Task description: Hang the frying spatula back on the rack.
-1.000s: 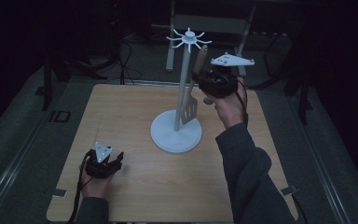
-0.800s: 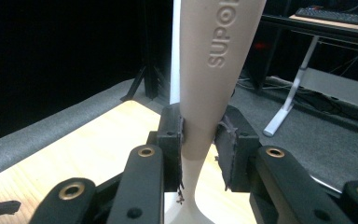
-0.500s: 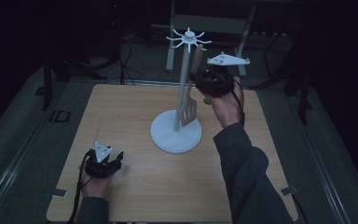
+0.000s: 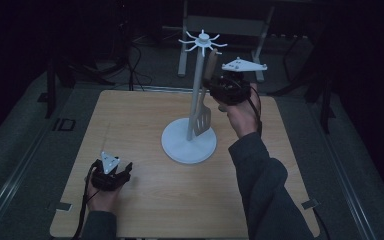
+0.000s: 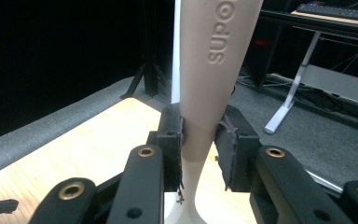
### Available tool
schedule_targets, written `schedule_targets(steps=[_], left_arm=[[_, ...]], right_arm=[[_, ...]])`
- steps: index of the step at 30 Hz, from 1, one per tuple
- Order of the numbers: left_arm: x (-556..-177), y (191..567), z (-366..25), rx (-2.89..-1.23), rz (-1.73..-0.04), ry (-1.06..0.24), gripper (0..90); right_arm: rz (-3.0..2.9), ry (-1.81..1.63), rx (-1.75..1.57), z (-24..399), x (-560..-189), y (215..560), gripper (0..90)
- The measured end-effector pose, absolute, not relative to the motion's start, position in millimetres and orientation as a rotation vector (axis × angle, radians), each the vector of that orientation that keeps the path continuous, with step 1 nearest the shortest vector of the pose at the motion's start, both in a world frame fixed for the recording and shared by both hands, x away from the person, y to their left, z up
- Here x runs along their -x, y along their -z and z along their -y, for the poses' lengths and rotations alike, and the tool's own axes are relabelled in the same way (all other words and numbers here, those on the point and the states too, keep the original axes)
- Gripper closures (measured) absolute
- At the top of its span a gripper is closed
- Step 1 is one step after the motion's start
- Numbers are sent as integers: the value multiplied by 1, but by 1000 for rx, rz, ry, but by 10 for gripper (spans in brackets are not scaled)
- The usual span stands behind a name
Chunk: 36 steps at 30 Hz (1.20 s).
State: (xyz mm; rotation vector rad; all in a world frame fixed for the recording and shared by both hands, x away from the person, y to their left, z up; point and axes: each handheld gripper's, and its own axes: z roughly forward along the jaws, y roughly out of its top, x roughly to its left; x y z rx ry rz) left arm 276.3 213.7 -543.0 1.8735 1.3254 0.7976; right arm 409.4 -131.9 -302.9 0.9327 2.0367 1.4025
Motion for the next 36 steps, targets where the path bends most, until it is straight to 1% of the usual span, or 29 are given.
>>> schedule_targets(steps=[12,18,26,36], left_arm=[[-276,543,-213,-1878,-1323,-799,443],[-276,543,-213,-1881,-1322,-797,443],[-277,544,-213,-1880,-1323,-797,443],[-277,544,-212,-1885,-1322,-795,443]], right_arm=[[-2034,-1415,-910,140,-405,305,721],[-2027,-1420,-901,144,-403,307,703],[-2041,-1404,-887,143,-401,311,615],[-2046,-1361,-895,144,-400,314,450]])
